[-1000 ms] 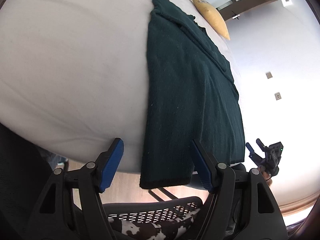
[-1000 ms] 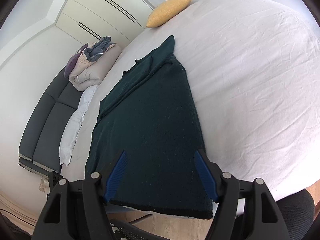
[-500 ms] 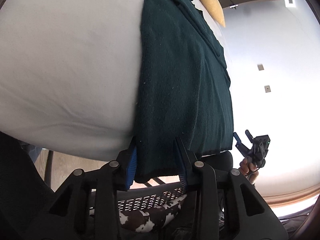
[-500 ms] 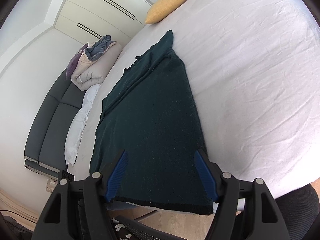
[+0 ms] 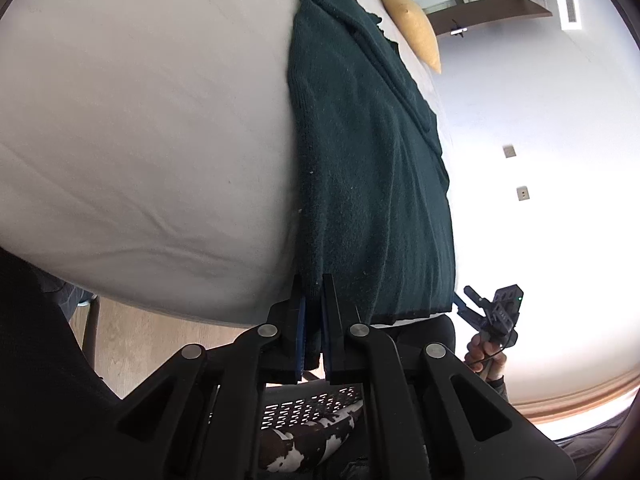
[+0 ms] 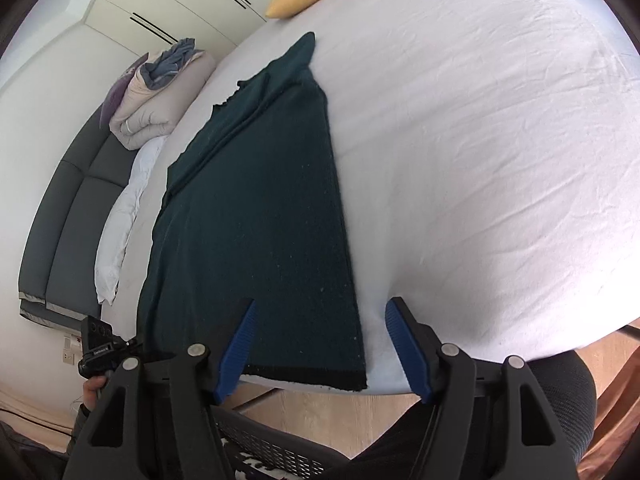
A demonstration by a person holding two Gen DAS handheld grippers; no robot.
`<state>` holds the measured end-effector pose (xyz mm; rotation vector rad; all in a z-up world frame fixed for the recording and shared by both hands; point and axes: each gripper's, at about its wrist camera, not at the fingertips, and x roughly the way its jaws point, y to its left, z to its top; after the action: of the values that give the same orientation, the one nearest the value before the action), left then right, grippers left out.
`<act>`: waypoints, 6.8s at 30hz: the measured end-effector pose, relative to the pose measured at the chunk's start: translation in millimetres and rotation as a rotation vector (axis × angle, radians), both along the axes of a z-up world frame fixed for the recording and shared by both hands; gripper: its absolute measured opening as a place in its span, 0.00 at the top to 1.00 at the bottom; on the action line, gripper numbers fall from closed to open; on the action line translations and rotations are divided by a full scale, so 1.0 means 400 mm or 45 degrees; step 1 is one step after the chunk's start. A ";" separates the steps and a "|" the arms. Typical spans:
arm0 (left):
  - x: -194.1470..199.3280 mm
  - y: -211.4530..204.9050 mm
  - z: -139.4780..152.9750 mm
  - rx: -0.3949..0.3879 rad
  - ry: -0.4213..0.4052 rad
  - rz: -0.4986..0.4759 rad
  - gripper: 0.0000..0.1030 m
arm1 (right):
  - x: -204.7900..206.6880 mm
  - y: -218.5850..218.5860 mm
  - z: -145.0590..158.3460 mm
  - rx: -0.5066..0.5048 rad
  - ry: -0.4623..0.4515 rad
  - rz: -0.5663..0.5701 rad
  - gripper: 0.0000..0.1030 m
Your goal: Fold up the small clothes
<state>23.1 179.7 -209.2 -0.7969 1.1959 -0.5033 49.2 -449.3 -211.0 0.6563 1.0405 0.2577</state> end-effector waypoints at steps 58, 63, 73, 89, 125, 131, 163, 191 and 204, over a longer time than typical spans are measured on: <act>0.412 0.182 0.268 -0.500 -0.279 0.426 0.96 | 0.530 -0.009 0.209 0.326 -0.230 -0.178 0.92; 0.573 0.173 0.244 -0.477 -0.233 0.455 0.96 | 0.661 0.002 0.193 0.282 -0.201 -0.201 0.92; 0.860 0.139 0.165 -0.380 -0.144 0.492 0.96 | 0.865 -0.003 0.122 0.220 -0.100 -0.290 0.92; 1.127 0.138 -0.027 -0.250 0.015 0.617 0.93 | 0.999 -0.055 0.022 0.287 -0.085 -0.439 0.61; 0.752 -0.056 0.069 0.349 -0.384 0.216 0.84 | 0.631 0.055 0.139 -0.021 -0.372 -0.293 0.37; 0.720 -0.055 0.053 0.410 -0.357 0.255 0.32 | 0.621 0.076 0.129 -0.172 -0.299 -0.235 0.35; 0.611 -0.013 0.003 0.422 -0.318 0.254 0.93 | 0.587 0.091 0.042 -0.404 -0.171 -0.172 0.81; 0.701 -0.112 0.017 0.488 -0.370 0.152 0.92 | 0.614 0.073 0.044 -0.030 -0.257 -0.191 0.77; 0.612 -0.060 0.092 0.558 -0.412 0.272 0.92 | 0.596 0.326 0.140 0.107 -0.321 0.030 0.61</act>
<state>267.8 155.7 -172.5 -0.4378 0.8634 -0.1720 287.7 -318.9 -155.1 0.6687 0.7989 0.3965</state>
